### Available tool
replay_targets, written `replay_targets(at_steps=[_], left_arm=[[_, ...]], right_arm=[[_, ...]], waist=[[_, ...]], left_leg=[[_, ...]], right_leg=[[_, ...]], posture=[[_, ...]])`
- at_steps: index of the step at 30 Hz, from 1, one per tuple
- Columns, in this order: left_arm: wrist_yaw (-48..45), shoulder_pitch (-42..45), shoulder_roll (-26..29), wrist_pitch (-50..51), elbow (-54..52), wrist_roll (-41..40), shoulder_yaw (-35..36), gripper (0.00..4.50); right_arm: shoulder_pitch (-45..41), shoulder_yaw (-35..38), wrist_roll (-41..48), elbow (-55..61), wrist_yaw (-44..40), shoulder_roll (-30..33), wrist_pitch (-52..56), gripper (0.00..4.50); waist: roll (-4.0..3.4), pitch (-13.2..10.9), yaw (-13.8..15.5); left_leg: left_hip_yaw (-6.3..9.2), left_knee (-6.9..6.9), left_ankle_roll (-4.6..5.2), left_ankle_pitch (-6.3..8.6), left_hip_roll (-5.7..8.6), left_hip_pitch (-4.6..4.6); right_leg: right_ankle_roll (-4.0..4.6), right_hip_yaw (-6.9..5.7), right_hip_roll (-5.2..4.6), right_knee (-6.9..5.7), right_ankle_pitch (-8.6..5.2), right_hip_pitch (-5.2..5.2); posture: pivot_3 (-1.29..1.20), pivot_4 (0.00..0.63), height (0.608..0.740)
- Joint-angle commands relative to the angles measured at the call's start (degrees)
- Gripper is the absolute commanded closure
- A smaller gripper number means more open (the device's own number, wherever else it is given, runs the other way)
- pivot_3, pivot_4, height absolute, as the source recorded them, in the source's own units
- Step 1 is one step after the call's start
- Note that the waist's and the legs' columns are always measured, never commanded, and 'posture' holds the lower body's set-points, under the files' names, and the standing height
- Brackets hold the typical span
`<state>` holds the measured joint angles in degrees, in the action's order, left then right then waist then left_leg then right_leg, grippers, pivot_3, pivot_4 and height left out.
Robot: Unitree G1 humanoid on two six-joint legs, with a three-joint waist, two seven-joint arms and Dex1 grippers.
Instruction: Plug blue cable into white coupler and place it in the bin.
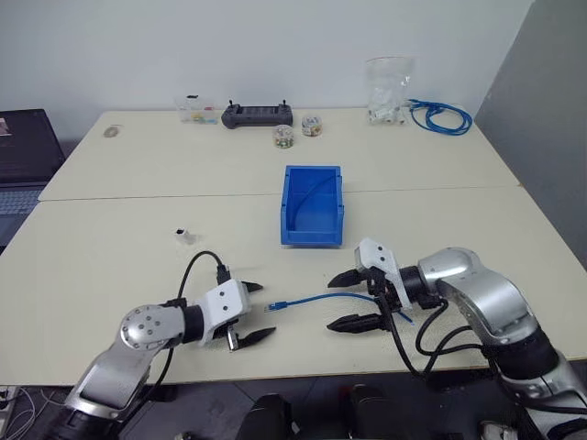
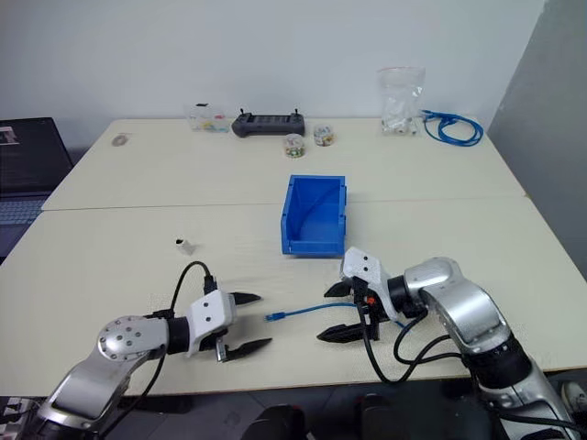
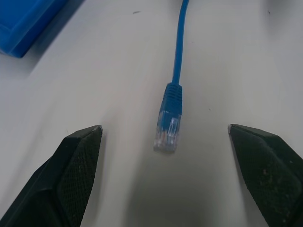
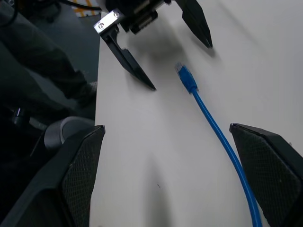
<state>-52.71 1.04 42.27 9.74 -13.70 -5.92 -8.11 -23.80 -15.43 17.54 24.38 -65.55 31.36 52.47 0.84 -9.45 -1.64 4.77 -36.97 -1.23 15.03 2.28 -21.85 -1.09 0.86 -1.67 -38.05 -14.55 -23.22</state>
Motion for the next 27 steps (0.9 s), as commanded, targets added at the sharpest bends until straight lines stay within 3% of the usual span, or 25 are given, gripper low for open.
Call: replay_targets(at_steps=[1,5,16,23,27], left_arm=[[-0.35,1.28,0.25,-0.46,3.57,3.61,-3.0,0.0],[-1.35,3.03,1.18,-1.39,6.42,5.5,-4.86,0.48],[-3.41,5.56,4.97,1.7,10.24,8.53,-8.35,2.89],[-5.12,7.25,5.75,2.78,10.81,7.55,-9.06,4.19],[-7.83,8.37,4.98,8.92,7.04,2.28,-7.72,4.25]], right_arm=[[0.97,1.96,2.8,3.89,3.07,0.54,1.64,0.02],[1.92,2.85,4.81,5.54,5.07,1.52,2.61,0.0],[3.32,6.75,11.91,8.33,6.42,5.5,2.15,0.0],[5.59,8.82,14.0,9.83,7.07,6.53,-2.83,0.0],[7.59,9.36,14.2,10.7,7.35,7.6,-5.16,0.0]], waist=[[0.01,0.01,0.04],[-0.01,0.07,0.18],[-0.12,0.28,0.01],[-0.15,0.37,-0.12],[-0.14,0.37,-0.18]], left_leg=[[0.0,0.0,0.0,0.0,0.01,0.0],[0.01,0.01,0.0,0.0,0.01,0.01],[0.0,0.04,0.01,0.0,0.0,0.08],[-0.03,0.05,0.02,0.0,-0.02,0.13],[-0.03,0.05,0.02,0.0,-0.05,0.13]], right_leg=[[0.0,0.0,-0.01,0.01,0.0,0.01],[0.0,0.0,-0.02,0.02,0.0,0.03],[-0.04,-0.01,-0.01,0.04,-0.02,0.07],[-0.05,0.0,0.01,0.03,-0.03,0.1],[-0.05,-0.01,0.06,0.02,-0.03,0.1]], posture=[[0.0,0.15,0.74],[0.0,0.15,0.74],[0.0,0.15,0.74],[0.0,0.15,0.74],[0.0,0.15,0.74]])
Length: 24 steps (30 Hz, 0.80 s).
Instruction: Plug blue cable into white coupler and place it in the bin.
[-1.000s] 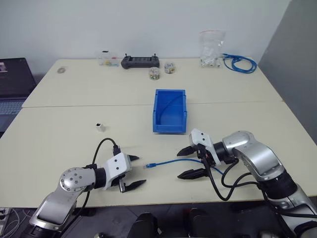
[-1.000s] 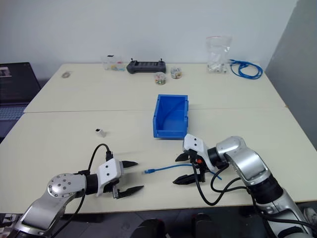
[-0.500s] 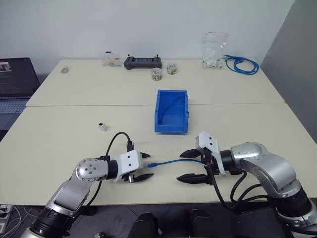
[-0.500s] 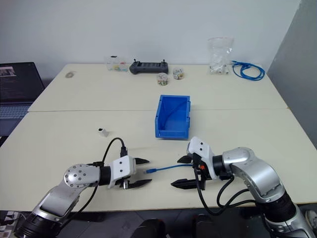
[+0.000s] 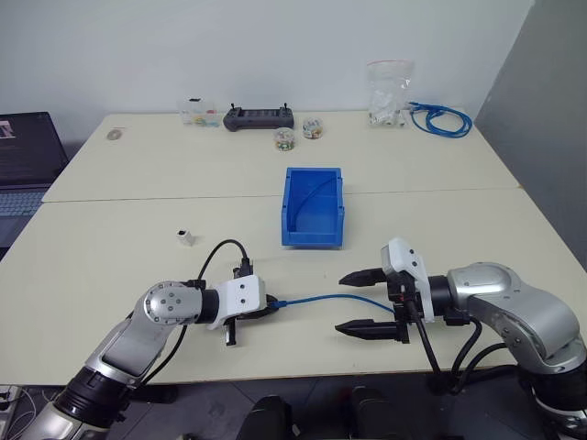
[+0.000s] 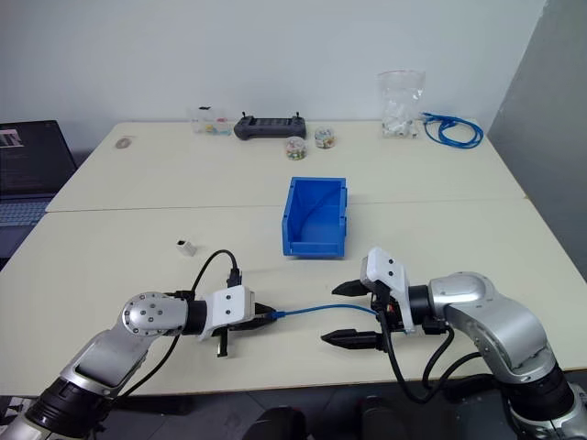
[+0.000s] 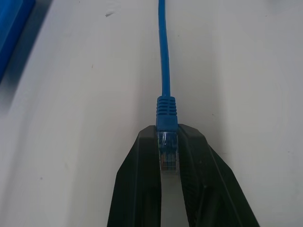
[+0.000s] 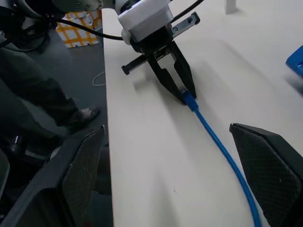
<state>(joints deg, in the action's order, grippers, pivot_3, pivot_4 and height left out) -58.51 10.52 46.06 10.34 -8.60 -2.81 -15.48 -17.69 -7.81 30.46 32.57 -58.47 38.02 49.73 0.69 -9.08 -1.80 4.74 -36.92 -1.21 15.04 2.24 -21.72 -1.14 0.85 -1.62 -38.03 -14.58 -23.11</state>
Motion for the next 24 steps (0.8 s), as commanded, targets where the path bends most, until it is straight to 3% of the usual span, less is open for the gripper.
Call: replay_targets(at_steps=[1,7,15,19,24], left_arm=[[-2.93,-0.43,0.78,11.37,0.16,-3.38,0.35,4.25],[-4.72,7.32,-4.31,31.03,-7.27,-20.39,5.52,4.25],[0.71,16.83,-13.15,52.71,-7.4,-40.63,15.67,4.25],[3.21,18.97,-15.61,59.17,-6.59,-48.57,20.18,4.25],[7.62,19.65,-17.78,65.47,-5.39,-56.9,25.21,4.25]], right_arm=[[2.33,1.87,1.47,3.32,0.2,1.44,-2.79,0.0],[7.07,6.54,9.28,7.81,0.85,2.13,-0.32,0.0],[9.17,12.37,23.13,9.4,8.07,2.0,8.13,0.0],[10.8,14.94,29.46,7.04,16.82,-2.99,9.57,0.0],[5.96,17.83,39.89,2.11,26.69,-9.0,9.7,0.0]], waist=[[0.01,-0.01,-0.05],[0.24,-0.16,0.15],[0.58,-0.36,0.09],[0.58,-0.36,-0.06],[0.57,-0.37,0.02]], left_leg=[[0.0,0.0,0.0,0.0,-0.01,0.0],[0.05,-0.06,0.0,0.0,-0.01,-0.15],[0.15,-0.09,0.0,0.0,0.0,-0.21],[0.14,-0.06,-0.01,-0.01,-0.04,-0.17],[0.1,-0.09,-0.02,-0.01,-0.01,-0.16]], right_leg=[[0.0,0.0,0.0,0.0,0.0,0.0],[-0.03,-0.02,0.11,-0.01,-0.02,-0.05],[-0.04,-0.01,0.1,0.01,-0.02,-0.05],[-0.03,0.02,0.11,-0.03,-0.02,-0.07],[-0.03,0.09,0.11,-0.05,-0.02,-0.08]], posture=[[0.0,0.15,0.74],[0.0,0.15,0.74],[0.0,0.15,0.74],[0.0,0.15,0.74],[0.0,0.15,0.74]])
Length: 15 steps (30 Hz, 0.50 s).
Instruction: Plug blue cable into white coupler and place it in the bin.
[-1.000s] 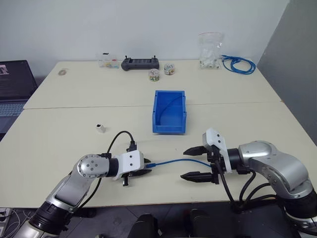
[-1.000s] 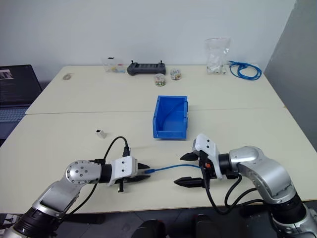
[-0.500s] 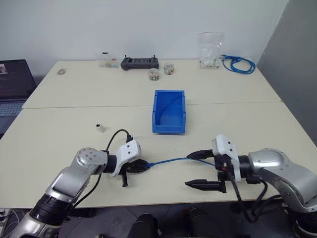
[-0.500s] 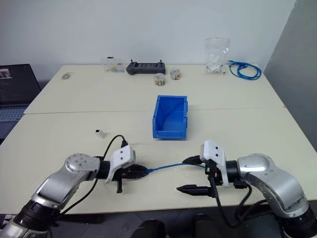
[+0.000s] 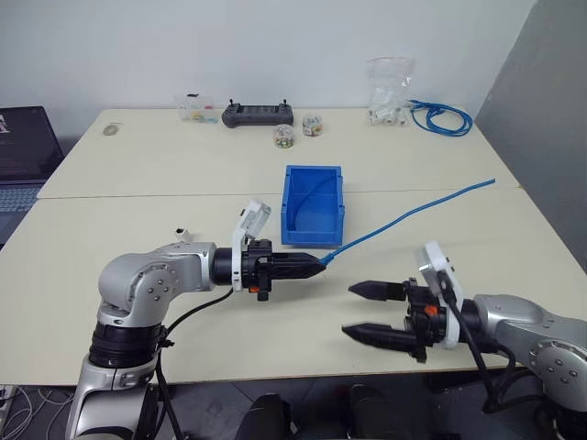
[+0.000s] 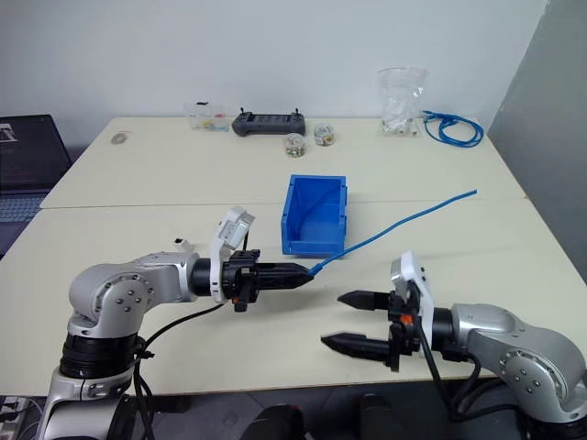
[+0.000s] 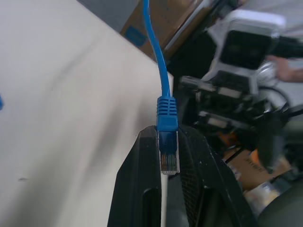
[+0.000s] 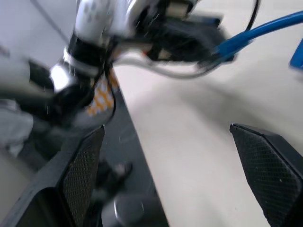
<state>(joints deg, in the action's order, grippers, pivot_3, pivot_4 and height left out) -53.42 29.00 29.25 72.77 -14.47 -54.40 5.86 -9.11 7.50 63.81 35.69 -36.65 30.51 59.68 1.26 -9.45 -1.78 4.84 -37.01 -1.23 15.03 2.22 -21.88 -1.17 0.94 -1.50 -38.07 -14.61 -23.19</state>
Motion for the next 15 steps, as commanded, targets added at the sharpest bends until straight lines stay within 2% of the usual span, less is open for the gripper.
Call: replay_targets(at_steps=[1,7,15], left_arm=[[3.52,1.24,-1.37,3.97,0.81,-6.82,4.75,4.25],[9.0,0.61,-2.89,7.34,1.34,-13.91,7.82,4.25],[13.3,-0.55,-2.72,6.91,0.61,-18.78,7.87,4.25]], right_arm=[[-3.39,2.5,7.87,-1.86,6.23,-2.17,-0.31,0.0],[-7.45,0.73,11.55,-5.5,10.72,-4.98,-1.11,0.0],[-11.01,-1.3,13.71,-8.32,11.7,-6.16,-1.1,0.0]], waist=[[0.0,0.0,0.07],[0.0,0.0,0.08],[0.0,0.0,0.09]], left_leg=[[0.01,0.0,0.0,0.0,0.0,0.0],[-0.01,0.02,-0.01,0.0,0.0,-0.02],[-0.03,0.02,-0.01,0.0,0.01,-0.01]], right_leg=[[0.0,-0.01,0.0,0.0,0.0,0.0],[0.03,0.02,-0.01,0.01,0.01,-0.02],[0.05,0.03,-0.01,0.01,0.02,-0.02]], posture=[[0.0,0.15,0.74],[0.0,0.15,0.74],[0.0,0.15,0.74]])
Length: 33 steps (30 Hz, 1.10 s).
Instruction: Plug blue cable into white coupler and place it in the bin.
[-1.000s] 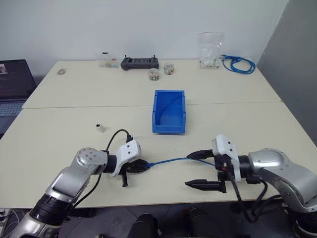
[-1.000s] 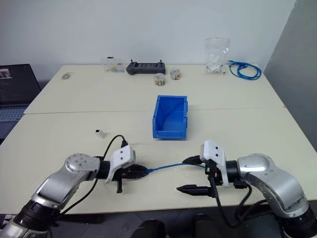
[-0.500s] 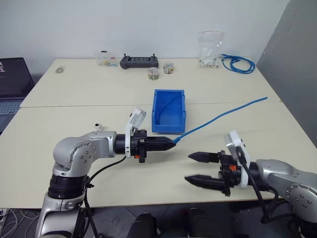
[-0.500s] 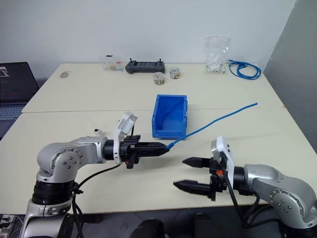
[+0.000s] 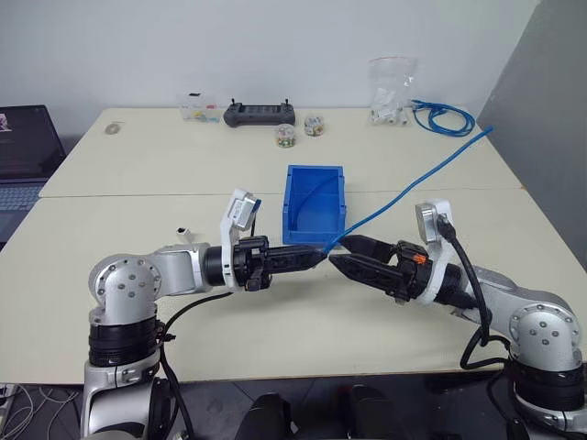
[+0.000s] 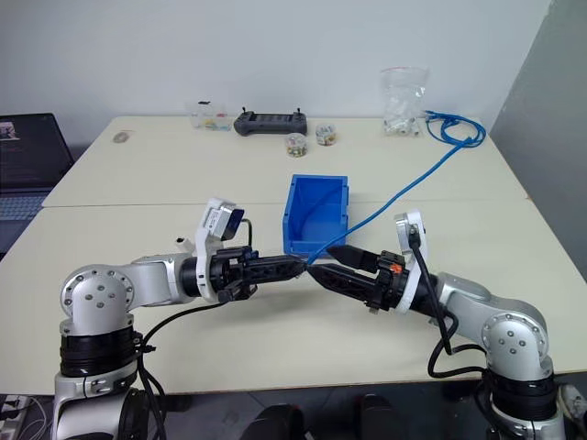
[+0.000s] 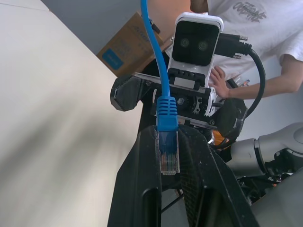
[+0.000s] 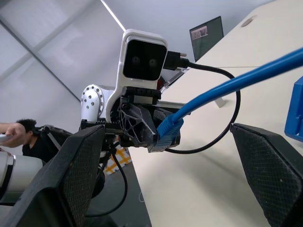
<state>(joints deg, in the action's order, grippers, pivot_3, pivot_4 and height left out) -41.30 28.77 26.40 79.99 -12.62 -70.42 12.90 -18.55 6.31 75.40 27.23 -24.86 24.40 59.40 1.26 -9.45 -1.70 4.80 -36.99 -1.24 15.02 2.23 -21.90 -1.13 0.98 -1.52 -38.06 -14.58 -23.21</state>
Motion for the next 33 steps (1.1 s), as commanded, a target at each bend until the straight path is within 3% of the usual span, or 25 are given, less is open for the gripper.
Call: replay_targets(at_steps=[1,5,14,18,29,32,33], left_arm=[[1.58,-0.44,0.23,-0.41,-1.36,-3.27,0.84,4.25],[3.28,-0.51,0.51,-0.73,-1.88,-5.46,0.73,4.25],[7.49,1.29,0.51,-1.68,-1.52,-9.98,-0.04,4.25],[8.76,1.7,0.65,-2.06,-1.73,-11.52,-0.71,4.27],[6.66,-0.55,4.54,-3.08,-2.1,-10.14,-2.87,4.28],[5.65,-0.65,5.13,-4.1,-1.87,-9.4,-3.56,4.28],[5.33,-0.71,5.27,-4.44,-1.82,-9.13,-3.75,4.28]], right_arm=[[-2.14,-0.29,2.33,-0.31,-0.09,-0.18,-0.81,0.0],[-3.71,-0.85,3.07,-1.37,-0.34,-0.32,-0.66,0.44],[-4.83,-2.21,3.86,-1.31,-1.4,0.96,0.21,2.79],[-4.93,-2.59,4.25,-1.41,-1.49,1.36,0.04,3.59],[-5.16,-1.6,12.35,-1.84,0.38,2.83,0.69,3.7],[-5.25,-2.18,13.93,-1.38,0.77,3.5,1.09,4.34],[-5.18,-2.3,14.49,-1.38,0.99,3.39,0.89,4.35]], waist=[[0.0,0.0,0.02],[0.0,0.0,0.01],[0.0,0.0,0.03],[-0.01,-0.01,0.0],[-0.01,-0.01,-0.01],[-0.01,-0.01,0.02],[-0.01,-0.01,0.02]], left_leg=[[0.01,0.0,0.0,0.0,0.0,0.0],[-0.01,0.0,0.0,0.0,0.0,0.0],[0.01,0.01,0.0,0.0,0.0,-0.01],[0.0,0.01,0.0,0.0,0.01,-0.01],[0.0,0.02,0.0,0.0,0.0,-0.01],[-0.01,0.02,0.0,0.0,0.0,-0.01],[0.0,0.02,0.0,0.0,0.0,-0.02]], right_leg=[[0.0,-0.01,0.0,0.0,0.0,0.0],[0.01,0.01,0.0,0.01,0.01,0.0],[0.0,-0.01,0.0,0.01,0.0,0.0],[-0.01,0.0,0.0,0.01,-0.01,0.0],[0.0,0.0,0.0,0.03,-0.01,-0.01],[0.0,0.0,0.0,0.04,-0.02,-0.01],[0.0,0.0,0.0,0.05,-0.02,-0.01]], posture=[[0.0,0.15,0.74],[0.0,0.15,0.74],[0.0,0.15,0.74],[0.0,0.15,0.74],[0.0,0.15,0.74],[0.0,0.15,0.74],[0.0,0.15,0.74]])
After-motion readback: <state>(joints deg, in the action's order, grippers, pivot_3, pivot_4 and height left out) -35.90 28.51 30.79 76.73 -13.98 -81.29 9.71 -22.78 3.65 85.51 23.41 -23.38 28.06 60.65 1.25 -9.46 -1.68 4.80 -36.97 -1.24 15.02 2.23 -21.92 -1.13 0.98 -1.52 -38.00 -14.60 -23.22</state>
